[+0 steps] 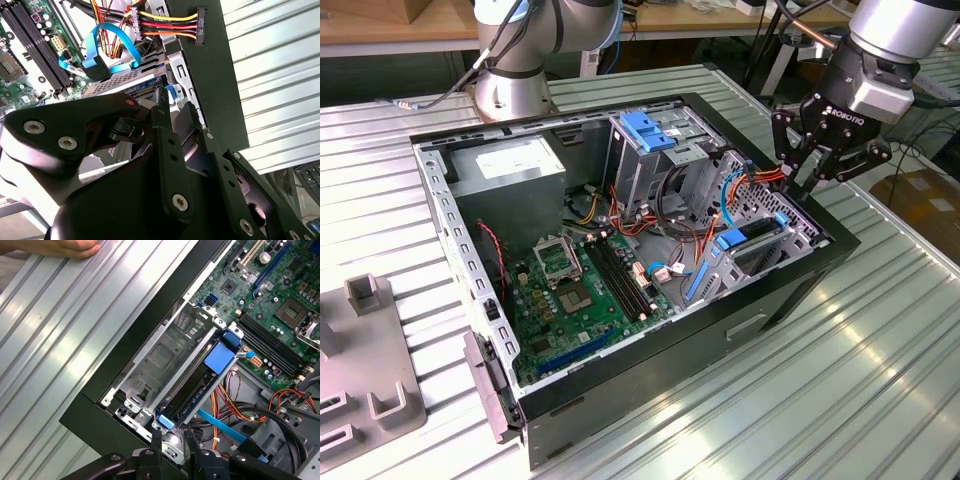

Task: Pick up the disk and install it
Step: 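Insert the first disk wire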

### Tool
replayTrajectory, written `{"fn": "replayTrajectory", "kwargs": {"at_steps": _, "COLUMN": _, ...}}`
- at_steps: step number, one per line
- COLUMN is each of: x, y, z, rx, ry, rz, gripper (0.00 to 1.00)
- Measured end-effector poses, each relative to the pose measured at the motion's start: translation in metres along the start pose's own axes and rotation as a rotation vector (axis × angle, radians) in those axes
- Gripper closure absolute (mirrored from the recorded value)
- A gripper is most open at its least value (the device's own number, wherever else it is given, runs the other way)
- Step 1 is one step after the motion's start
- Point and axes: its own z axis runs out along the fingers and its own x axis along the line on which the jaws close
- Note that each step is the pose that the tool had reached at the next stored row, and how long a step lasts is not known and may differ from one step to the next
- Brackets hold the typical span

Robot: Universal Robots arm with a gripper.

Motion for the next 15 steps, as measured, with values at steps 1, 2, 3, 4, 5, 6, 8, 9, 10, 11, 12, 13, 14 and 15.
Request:
{"fn": "replayTrajectory", "kwargs": {"at_steps": 1, "x": 0.0, "y": 0.0, "z": 0.0, "rx": 0.0, "ry": 0.0, "rz": 0.0, "gripper": 0.69}}
{"fn": "replayTrajectory", "kwargs": {"at_steps": 2, "x": 0.0, "y": 0.0, "z": 0.0, "rx": 0.0001, "ry": 0.0, "rz": -0.005, "gripper": 0.69}}
{"fn": "replayTrajectory", "kwargs": {"at_steps": 3, "x": 0.0001, "y": -0.0001, "z": 0.0001, "rx": 0.0005, "ry": 0.0, "rz": -0.019, "gripper": 0.69}}
{"fn": "replayTrajectory", "kwargs": {"at_steps": 4, "x": 0.0002, "y": -0.0003, "z": 0.0002, "rx": 0.0007, "ry": 0.0, "rz": -0.029, "gripper": 0.69}}
{"fn": "replayTrajectory", "kwargs": {"at_steps": 5, "x": 0.0006, "y": -0.0008, "z": 0.0004, "rx": 0.0011, "ry": 0.0, "rz": -0.045, "gripper": 0.69}}
{"fn": "replayTrajectory", "kwargs": {"at_steps": 6, "x": 0.0009, "y": -0.0016, "z": 0.0005, "rx": 0.0016, "ry": 0.0002, "rz": -0.067, "gripper": 0.69}}
{"fn": "replayTrajectory", "kwargs": {"at_steps": 8, "x": 0.0014, "y": -0.0036, "z": 0.0005, "rx": 0.0021, "ry": 0.0003, "rz": -0.092, "gripper": 0.69}}
{"fn": "replayTrajectory", "kwargs": {"at_steps": 9, "x": 0.0015, "y": -0.0046, "z": 0.0005, "rx": 0.0023, "ry": 0.0002, "rz": -0.097, "gripper": 0.69}}
{"fn": "replayTrajectory", "kwargs": {"at_steps": 10, "x": 0.0017, "y": -0.0062, "z": 0.0005, "rx": 0.0024, "ry": 0.0003, "rz": -0.104, "gripper": 0.69}}
{"fn": "replayTrajectory", "kwargs": {"at_steps": 11, "x": 0.002, "y": -0.0086, "z": 0.0005, "rx": 0.0027, "ry": 0.0003, "rz": -0.113, "gripper": 0.69}}
{"fn": "replayTrajectory", "kwargs": {"at_steps": 12, "x": 0.0019, "y": -0.0109, "z": 0.0005, "rx": 0.0027, "ry": 0.0004, "rz": -0.119, "gripper": 0.69}}
{"fn": "replayTrajectory", "kwargs": {"at_steps": 13, "x": 0.0016, "y": -0.0124, "z": 0.0005, "rx": 0.0028, "ry": 0.0004, "rz": -0.121, "gripper": 0.69}}
{"fn": "replayTrajectory", "kwargs": {"at_steps": 14, "x": 0.0012, "y": -0.0137, "z": 0.0004, "rx": 0.0028, "ry": 0.0004, "rz": -0.124, "gripper": 0.69}}
{"fn": "replayTrajectory", "kwargs": {"at_steps": 15, "x": 0.0006, "y": -0.016, "z": 0.0004, "rx": 0.003, "ry": 0.0004, "rz": -0.128, "gripper": 0.69}}
